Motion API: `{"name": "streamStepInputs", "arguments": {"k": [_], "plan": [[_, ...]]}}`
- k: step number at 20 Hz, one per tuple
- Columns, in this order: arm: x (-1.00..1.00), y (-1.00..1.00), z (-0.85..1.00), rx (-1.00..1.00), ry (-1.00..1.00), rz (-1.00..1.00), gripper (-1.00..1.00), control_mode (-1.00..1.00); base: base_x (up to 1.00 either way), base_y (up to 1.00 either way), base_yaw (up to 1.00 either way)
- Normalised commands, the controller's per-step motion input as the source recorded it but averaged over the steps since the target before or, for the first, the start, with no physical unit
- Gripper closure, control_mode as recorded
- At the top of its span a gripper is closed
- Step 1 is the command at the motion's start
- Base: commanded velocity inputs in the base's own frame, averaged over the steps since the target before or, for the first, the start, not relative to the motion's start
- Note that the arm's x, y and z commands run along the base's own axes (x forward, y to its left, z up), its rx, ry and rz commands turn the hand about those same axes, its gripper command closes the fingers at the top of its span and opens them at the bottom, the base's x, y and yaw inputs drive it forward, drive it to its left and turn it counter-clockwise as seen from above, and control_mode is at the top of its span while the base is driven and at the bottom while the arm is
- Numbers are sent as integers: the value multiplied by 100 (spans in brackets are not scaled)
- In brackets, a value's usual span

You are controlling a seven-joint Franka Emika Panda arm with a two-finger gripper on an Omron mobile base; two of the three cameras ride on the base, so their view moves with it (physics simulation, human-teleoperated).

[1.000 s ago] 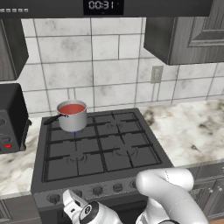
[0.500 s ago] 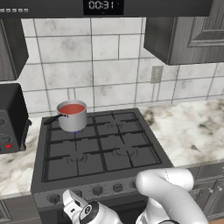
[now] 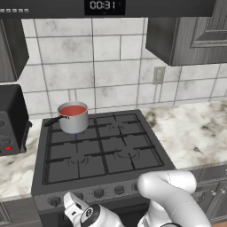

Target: Wait until the marinara sauce is simmered to a deep red color and then turn off the stove.

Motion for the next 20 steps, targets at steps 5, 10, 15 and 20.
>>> {"name": "streamStepInputs", "arguments": {"k": [5, 10, 15, 20], "plan": [[0, 0, 0, 0, 0, 0, -100, -100, 0, 0, 0], [0, 0, 0, 0, 0, 0, -100, -100, 0, 0, 0], [0, 0, 0, 0, 0, 0, -100, -100, 0, 0, 0], [0, 0, 0, 0, 0, 0, -100, -100, 0, 0, 0]]}}
